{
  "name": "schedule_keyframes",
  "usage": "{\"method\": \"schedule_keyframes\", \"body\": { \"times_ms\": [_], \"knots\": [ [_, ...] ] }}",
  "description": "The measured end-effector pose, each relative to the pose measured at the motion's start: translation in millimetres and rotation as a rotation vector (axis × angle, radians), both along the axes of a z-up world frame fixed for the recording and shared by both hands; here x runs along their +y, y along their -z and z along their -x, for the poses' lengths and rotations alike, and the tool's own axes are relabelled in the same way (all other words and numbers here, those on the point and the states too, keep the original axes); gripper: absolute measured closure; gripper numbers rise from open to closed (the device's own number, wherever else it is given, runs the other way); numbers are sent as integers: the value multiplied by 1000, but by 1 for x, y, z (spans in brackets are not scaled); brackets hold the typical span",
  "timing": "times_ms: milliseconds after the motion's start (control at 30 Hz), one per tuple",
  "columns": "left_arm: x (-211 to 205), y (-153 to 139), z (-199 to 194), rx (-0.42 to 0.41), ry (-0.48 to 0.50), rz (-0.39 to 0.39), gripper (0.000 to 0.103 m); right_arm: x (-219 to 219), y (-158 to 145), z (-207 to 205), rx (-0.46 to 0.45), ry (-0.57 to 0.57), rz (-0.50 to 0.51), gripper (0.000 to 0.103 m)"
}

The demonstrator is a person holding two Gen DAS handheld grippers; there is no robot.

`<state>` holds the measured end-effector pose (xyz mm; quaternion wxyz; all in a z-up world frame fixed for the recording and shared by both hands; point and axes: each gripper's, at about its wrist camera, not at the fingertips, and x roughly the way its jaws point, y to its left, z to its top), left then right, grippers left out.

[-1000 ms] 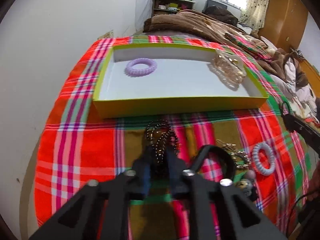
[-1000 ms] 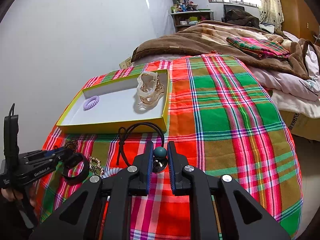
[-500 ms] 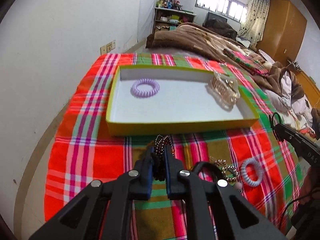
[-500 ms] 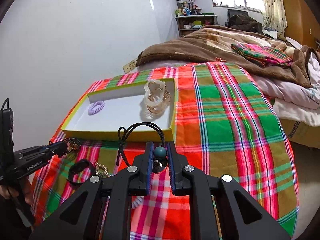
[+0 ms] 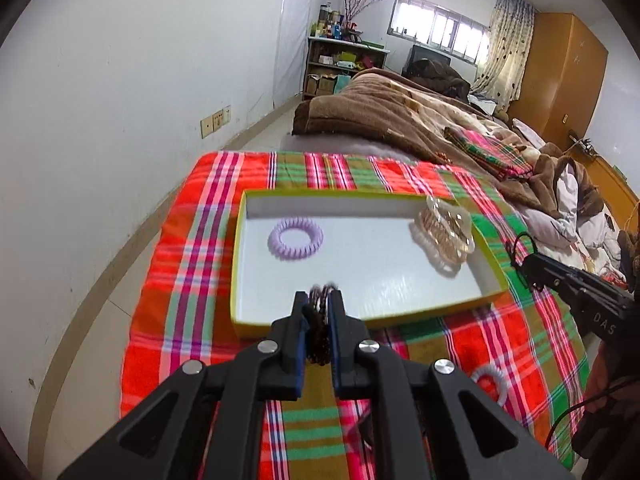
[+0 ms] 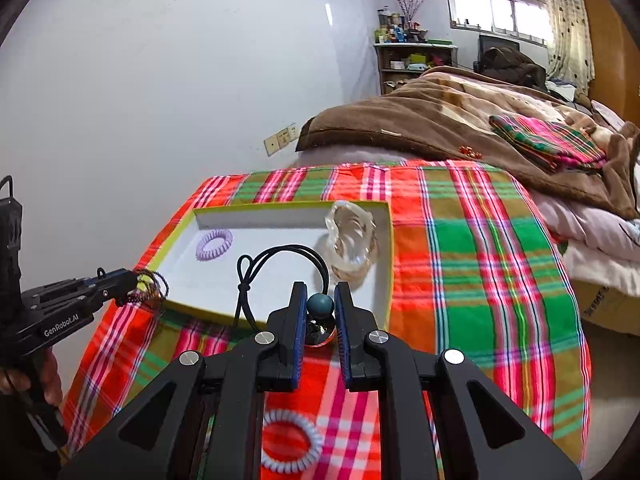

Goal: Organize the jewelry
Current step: 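Carry the bracelet with left tool while right tool carries the hair tie over the yellow box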

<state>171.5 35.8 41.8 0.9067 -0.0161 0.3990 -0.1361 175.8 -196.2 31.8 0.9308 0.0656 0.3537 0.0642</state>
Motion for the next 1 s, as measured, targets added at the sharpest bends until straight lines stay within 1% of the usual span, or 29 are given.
{"method": "schedule_keyframes", "body": {
  "times_ms": [167,267,400,500,533,567,600,633,700,733,800,900,933,1000],
  "knots": [
    [0,-12,-12,-28,8,19,96,7,-4,-17,-3,-14,6,89],
    [0,-11,-15,-31,11,12,96,11,-5,-22,-5,-20,4,89],
    [8,4,-11,10,13,13,96,15,0,-24,-1,-32,4,89],
    [13,22,-2,58,42,5,92,17,6,-24,11,-37,2,89],
    [14,29,1,77,47,-13,82,16,7,-24,14,-37,0,89],
    [13,37,3,97,56,-31,66,16,9,-24,17,-37,-3,89],
    [12,44,5,116,69,-40,61,16,10,-24,18,-36,-6,89],
    [11,49,7,129,71,-43,60,16,11,-24,19,-35,-7,89],
    [10,60,7,158,67,-56,60,18,12,-23,22,-38,-8,89],
    [8,66,6,170,55,-80,60,18,12,-23,23,-39,-6,89],
    [5,68,7,151,32,-134,60,20,11,-22,21,-41,-5,89],
    [1,69,8,143,30,-152,60,21,9,-20,13,-43,1,89],
    [0,68,8,139,32,-157,62,22,9,-20,12,-43,2,89],
    [-3,68,9,131,40,-165,71,22,9,-20,13,-42,-2,89]
  ]
}}
